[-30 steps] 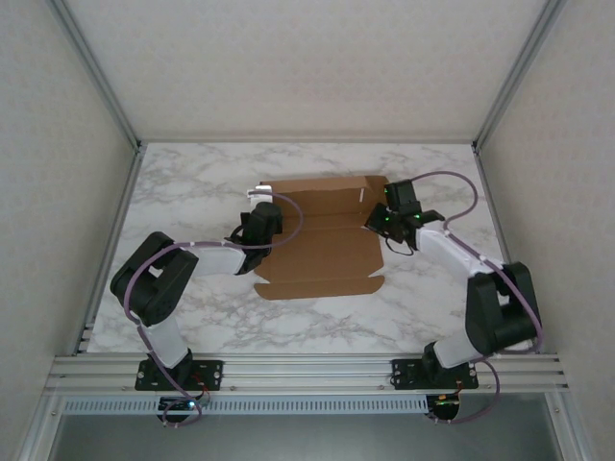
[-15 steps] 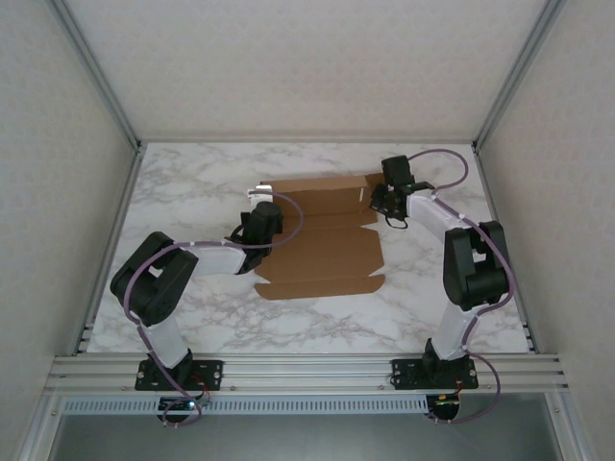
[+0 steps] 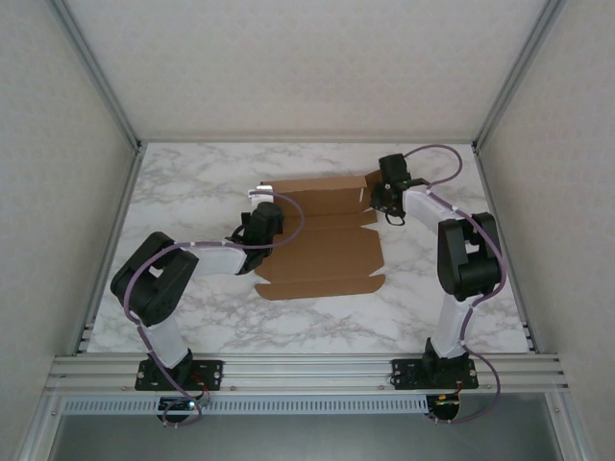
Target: Fold the paper box
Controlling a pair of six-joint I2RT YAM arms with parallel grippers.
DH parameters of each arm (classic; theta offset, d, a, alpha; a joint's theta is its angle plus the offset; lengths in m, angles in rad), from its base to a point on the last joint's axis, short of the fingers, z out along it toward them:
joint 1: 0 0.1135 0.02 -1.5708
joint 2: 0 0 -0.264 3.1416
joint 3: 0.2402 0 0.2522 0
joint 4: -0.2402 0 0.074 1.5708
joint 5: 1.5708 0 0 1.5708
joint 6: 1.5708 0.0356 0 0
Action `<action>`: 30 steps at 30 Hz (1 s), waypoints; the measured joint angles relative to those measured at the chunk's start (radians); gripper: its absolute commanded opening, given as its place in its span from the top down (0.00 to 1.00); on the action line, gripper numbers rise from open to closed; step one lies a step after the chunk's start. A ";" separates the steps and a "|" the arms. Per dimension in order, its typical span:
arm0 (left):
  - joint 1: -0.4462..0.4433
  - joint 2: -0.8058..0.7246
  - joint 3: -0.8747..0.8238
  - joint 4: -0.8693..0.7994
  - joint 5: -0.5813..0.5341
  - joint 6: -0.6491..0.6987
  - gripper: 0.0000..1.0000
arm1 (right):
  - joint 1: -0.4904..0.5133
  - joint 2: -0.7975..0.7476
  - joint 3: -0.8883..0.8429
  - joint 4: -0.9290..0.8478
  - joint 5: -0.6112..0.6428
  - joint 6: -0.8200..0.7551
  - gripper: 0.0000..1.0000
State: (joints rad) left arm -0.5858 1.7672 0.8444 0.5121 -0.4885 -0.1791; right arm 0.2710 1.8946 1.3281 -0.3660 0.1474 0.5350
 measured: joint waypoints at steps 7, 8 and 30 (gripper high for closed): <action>-0.002 0.000 0.014 -0.025 -0.014 -0.003 1.00 | -0.005 -0.057 -0.124 0.129 -0.009 0.024 0.62; -0.002 0.000 0.014 -0.027 -0.018 -0.005 1.00 | -0.005 -0.084 -0.171 0.159 -0.020 0.034 0.62; -0.002 0.000 0.024 -0.054 -0.035 -0.031 1.00 | -0.083 -0.161 -0.438 0.483 -0.270 0.357 1.00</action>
State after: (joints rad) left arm -0.5877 1.7676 0.8680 0.4580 -0.5240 -0.2104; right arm 0.1883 1.7332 0.8906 0.1173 -0.1223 0.8917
